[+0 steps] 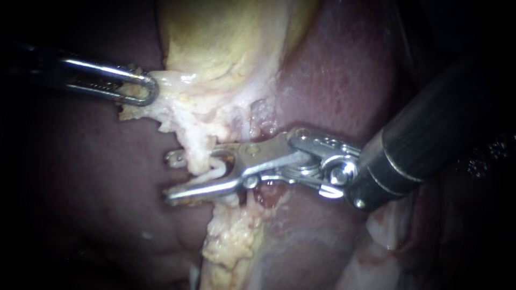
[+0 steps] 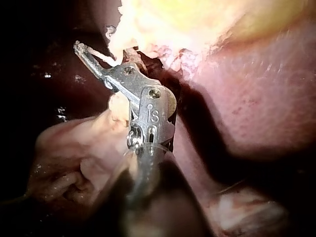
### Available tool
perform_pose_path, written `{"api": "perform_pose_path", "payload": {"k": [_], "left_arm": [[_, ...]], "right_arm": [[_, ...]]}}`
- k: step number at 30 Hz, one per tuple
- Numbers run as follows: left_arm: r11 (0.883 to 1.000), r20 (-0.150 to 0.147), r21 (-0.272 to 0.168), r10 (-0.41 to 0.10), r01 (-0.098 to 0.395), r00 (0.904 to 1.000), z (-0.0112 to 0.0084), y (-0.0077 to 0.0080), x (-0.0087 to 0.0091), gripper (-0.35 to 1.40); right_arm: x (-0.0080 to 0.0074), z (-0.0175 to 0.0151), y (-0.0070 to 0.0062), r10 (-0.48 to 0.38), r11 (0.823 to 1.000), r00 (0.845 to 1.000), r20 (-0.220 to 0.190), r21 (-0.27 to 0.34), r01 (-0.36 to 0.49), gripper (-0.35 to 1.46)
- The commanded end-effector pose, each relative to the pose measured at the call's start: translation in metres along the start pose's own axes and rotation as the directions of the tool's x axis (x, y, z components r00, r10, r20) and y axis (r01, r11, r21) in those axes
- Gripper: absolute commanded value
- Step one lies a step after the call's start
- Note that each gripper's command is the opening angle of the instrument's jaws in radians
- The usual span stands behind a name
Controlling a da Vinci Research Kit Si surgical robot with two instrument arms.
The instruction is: Clipping third clip left tube
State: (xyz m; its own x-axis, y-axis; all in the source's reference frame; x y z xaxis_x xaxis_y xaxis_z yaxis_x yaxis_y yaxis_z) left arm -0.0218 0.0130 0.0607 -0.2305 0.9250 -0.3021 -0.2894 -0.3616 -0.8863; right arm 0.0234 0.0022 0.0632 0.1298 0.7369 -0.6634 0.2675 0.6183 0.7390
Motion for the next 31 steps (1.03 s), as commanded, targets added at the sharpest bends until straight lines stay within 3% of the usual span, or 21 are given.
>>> {"api": "perform_pose_path", "payload": {"k": [1,7,11,31], "left_arm": [[1.000,0.000,0.000,0.000,0.000,1.0000,0.0000,0.0000,0.0000,-0.35],[1.000,0.001,-0.003,0.000,0.000,1.0000,0.0000,0.0000,0.0000,-0.35],[1.000,0.001,-0.003,0.000,0.000,1.0000,0.0000,0.0000,0.0000,-0.35],[1.000,0.001,-0.002,0.000,0.000,1.0000,0.0001,0.0000,0.0000,-0.35]], "right_arm": [[0.0000,-0.0001,0.0000,0.000,1.000,1.000,0.001,0.000,0.000,0.19],[0.0000,-0.0002,0.0000,0.001,1.000,1.000,0.001,0.001,-0.001,0.01],[-0.0001,-0.0005,-0.0002,0.036,0.999,0.999,0.000,0.001,-0.036,-0.35],[-0.0002,-0.0007,-0.0003,0.065,0.998,0.998,-0.002,0.005,-0.065,-0.35]]}}
